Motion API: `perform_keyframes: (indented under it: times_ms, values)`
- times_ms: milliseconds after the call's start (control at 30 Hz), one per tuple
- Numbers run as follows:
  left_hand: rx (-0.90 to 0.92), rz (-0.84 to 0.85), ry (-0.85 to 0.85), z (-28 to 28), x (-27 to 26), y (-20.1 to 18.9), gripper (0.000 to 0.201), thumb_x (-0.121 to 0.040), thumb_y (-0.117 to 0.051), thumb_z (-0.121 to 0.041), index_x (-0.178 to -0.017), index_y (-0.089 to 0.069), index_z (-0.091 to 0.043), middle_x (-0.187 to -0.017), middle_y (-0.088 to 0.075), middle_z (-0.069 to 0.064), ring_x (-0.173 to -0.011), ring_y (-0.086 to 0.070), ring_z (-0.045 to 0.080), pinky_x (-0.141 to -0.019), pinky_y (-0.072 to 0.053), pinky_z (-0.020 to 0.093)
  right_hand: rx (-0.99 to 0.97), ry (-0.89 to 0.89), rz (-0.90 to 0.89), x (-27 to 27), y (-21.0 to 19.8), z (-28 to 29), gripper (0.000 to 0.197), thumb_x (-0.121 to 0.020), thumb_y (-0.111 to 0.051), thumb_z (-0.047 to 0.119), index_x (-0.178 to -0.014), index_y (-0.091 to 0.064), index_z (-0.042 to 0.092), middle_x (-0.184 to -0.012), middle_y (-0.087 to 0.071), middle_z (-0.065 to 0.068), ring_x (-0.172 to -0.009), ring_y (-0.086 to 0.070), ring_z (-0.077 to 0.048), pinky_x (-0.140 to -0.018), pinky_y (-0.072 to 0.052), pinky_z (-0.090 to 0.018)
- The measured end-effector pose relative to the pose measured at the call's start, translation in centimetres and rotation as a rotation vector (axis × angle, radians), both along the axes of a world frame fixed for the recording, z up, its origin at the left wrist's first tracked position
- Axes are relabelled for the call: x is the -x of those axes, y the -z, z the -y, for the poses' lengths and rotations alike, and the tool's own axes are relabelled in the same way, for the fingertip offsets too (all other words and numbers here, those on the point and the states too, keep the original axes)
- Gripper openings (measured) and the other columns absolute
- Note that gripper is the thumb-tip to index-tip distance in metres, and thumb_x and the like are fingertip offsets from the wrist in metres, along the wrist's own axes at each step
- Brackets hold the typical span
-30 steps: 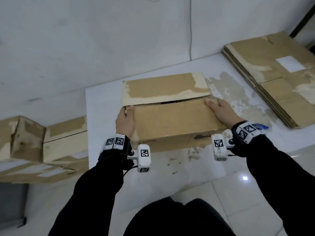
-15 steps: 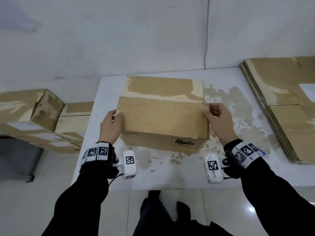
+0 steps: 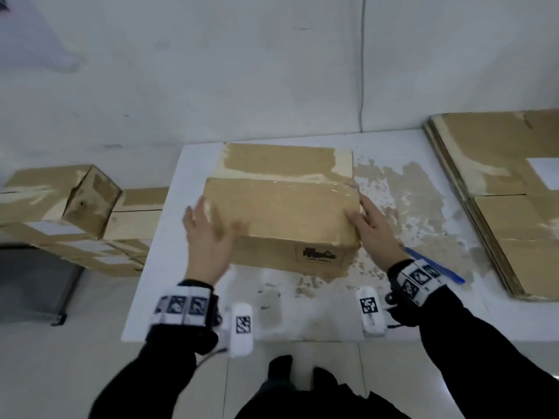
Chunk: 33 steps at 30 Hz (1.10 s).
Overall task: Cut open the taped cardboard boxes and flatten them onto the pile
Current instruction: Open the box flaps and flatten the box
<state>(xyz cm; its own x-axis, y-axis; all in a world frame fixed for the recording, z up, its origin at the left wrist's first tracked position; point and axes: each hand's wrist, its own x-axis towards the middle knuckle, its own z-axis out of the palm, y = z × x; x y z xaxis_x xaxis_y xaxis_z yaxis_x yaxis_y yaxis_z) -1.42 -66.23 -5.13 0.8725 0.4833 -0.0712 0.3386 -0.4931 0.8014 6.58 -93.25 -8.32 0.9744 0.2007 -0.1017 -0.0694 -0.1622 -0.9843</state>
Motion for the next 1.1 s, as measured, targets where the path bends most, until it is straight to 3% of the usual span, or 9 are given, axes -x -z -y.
perform_keyframes:
  times_ms: [67, 200, 367, 433, 533, 600, 767, 900, 1100]
  values:
    - [-0.032, -0.125, 0.125, 3.3, 0.0, 0.4, 0.094, -0.084, -0.058, -0.059, -0.153, -0.004, -0.027, -0.16, 0.009, 0.007, -0.146, 0.013, 0.028, -0.116, -0.005, 0.056, -0.044, 0.042, -0.041, 0.4, 0.5, -0.6, 0.048, -0.1, -0.041, 0.028, -0.146, -0.029, 0.028, -0.139, -0.047, 0.005, -0.121, -0.052, -0.014, -0.089, -0.052, -0.025]
    - [-0.098, -0.224, 0.218, 3.9, -3.2, 0.5, 0.093, -0.075, -0.059, -0.068, -0.15, -0.023, -0.027, -0.161, -0.002, 0.005, -0.145, 0.016, 0.031, -0.116, -0.002, 0.057, -0.24, 0.144, -0.138, 3.8, 0.7, -1.5, 0.078, -0.098, -0.045, 0.024, -0.147, 0.014, 0.037, -0.151, -0.028, 0.008, -0.131, -0.041, -0.01, -0.1, -0.045, -0.028]
    - [-0.225, -0.208, 0.397, 0.3, -7.1, -0.5, 0.066, -0.087, -0.061, -0.049, -0.143, -0.041, -0.019, -0.157, -0.021, 0.008, -0.146, -0.01, 0.025, -0.118, -0.016, 0.045, -0.103, 0.165, -0.117, 8.3, 0.8, -2.9, 0.071, -0.092, -0.058, 0.024, -0.148, -0.015, 0.03, -0.135, -0.04, 0.01, -0.118, -0.048, -0.008, -0.089, -0.048, -0.024]
    - [-0.314, -0.243, 0.469, 0.6, -7.1, -1.6, 0.062, -0.09, -0.057, -0.048, -0.142, -0.042, -0.018, -0.153, -0.03, 0.01, -0.141, -0.027, 0.026, -0.114, -0.025, 0.039, -0.079, 0.324, -0.128, 6.2, 0.7, -1.4, 0.055, -0.095, -0.053, 0.029, -0.143, -0.027, 0.025, -0.122, -0.046, 0.007, -0.112, -0.051, -0.012, -0.089, -0.048, -0.028]
    - [-0.39, -0.148, 0.536, 5.4, -4.8, -3.1, 0.062, -0.092, -0.052, -0.05, -0.142, -0.039, -0.016, -0.146, -0.039, 0.008, -0.13, -0.04, 0.026, -0.107, -0.034, 0.037, -0.097, 0.523, -0.198, 0.4, 1.1, 1.8, 0.044, -0.099, -0.043, 0.035, -0.139, -0.033, 0.021, -0.129, -0.043, 0.002, -0.121, -0.046, -0.018, -0.097, -0.043, -0.036]
    - [-0.475, -0.1, 0.592, 10.2, -3.2, -2.5, 0.068, -0.092, -0.048, -0.054, -0.146, -0.032, -0.016, -0.148, -0.035, 0.008, -0.134, -0.035, 0.025, -0.109, -0.032, 0.042, -0.071, 0.459, -0.276, -2.6, 1.8, 2.7, 0.045, -0.099, -0.035, 0.045, -0.137, -0.04, 0.022, -0.137, -0.044, 0.001, -0.125, -0.044, -0.018, -0.097, -0.04, -0.038]
    - [-0.697, -0.315, 0.655, 16.7, -3.5, 1.5, 0.083, -0.093, -0.042, -0.057, -0.152, 0.0, -0.016, -0.159, 0.006, 0.013, -0.146, 0.007, 0.037, -0.113, -0.009, 0.063, -0.037, 0.32, -0.257, -1.7, 3.1, 2.2, 0.044, -0.098, -0.027, 0.052, -0.125, -0.051, 0.027, -0.126, -0.055, 0.006, -0.115, -0.051, -0.01, -0.106, -0.037, -0.039]
    - [-0.817, -0.266, 0.606, 16.4, -3.5, 2.9, 0.089, -0.091, -0.047, -0.053, -0.151, 0.004, -0.012, -0.159, 0.007, 0.017, -0.145, 0.007, 0.04, -0.11, -0.01, 0.067, -0.012, 0.325, -0.253, 1.7, 5.8, 2.8, 0.087, -0.075, -0.031, 0.081, -0.143, -0.038, 0.027, -0.148, -0.039, 0.007, -0.135, -0.036, -0.011, -0.114, -0.03, -0.044]
    - [-0.883, -0.244, 0.655, 15.3, -2.8, 3.1, 0.073, -0.102, -0.032, -0.042, -0.15, 0.013, -0.012, -0.159, 0.011, 0.013, -0.146, 0.008, 0.037, -0.111, -0.006, 0.065, -0.21, 0.498, -0.398, 1.7, 6.8, 3.2, 0.05, -0.102, -0.025, 0.043, -0.138, -0.043, 0.014, -0.139, -0.048, -0.008, -0.124, -0.048, -0.021, -0.098, -0.04, -0.033]
